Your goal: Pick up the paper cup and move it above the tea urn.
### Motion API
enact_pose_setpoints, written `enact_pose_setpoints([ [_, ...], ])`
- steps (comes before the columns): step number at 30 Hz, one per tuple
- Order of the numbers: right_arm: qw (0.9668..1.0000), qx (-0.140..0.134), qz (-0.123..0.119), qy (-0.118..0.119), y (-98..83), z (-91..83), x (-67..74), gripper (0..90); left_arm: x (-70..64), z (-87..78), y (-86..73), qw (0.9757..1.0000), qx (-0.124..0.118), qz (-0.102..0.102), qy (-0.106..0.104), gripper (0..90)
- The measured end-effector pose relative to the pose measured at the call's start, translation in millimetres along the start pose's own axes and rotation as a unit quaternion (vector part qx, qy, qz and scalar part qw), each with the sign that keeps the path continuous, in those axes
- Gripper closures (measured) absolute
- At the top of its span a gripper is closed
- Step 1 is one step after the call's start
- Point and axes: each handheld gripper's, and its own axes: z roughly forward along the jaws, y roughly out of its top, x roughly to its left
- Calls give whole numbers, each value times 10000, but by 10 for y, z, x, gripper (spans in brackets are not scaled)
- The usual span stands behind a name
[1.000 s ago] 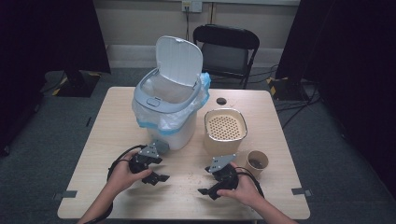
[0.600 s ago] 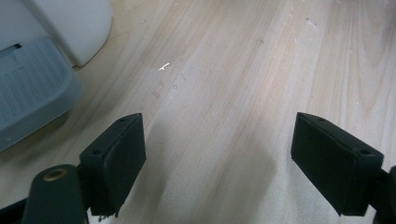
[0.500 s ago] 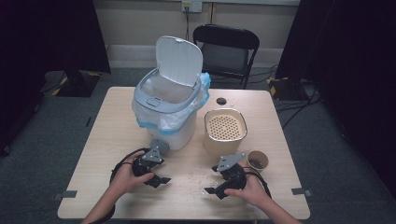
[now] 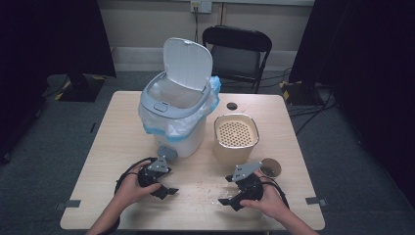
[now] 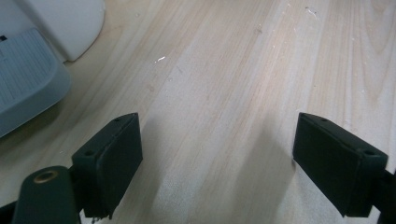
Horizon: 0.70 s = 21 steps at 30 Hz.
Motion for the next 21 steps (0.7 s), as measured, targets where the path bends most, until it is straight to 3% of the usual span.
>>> enact_pose_setpoints([
  [4, 9999, -91, 106, -3, -15, -77, -21, 149, -16, 6, -51, 9997, -138, 196, -5, 134],
  [10, 9999, -14, 127, -59, -74, -135, -29, 150, -14, 22, -89, 9992, -307, 238, -61, 100],
  [21, 9998, 86, 169, -105, -187, -228, -7, 153, -12, 23, -91, 9992, -309, 254, -74, 88],
])
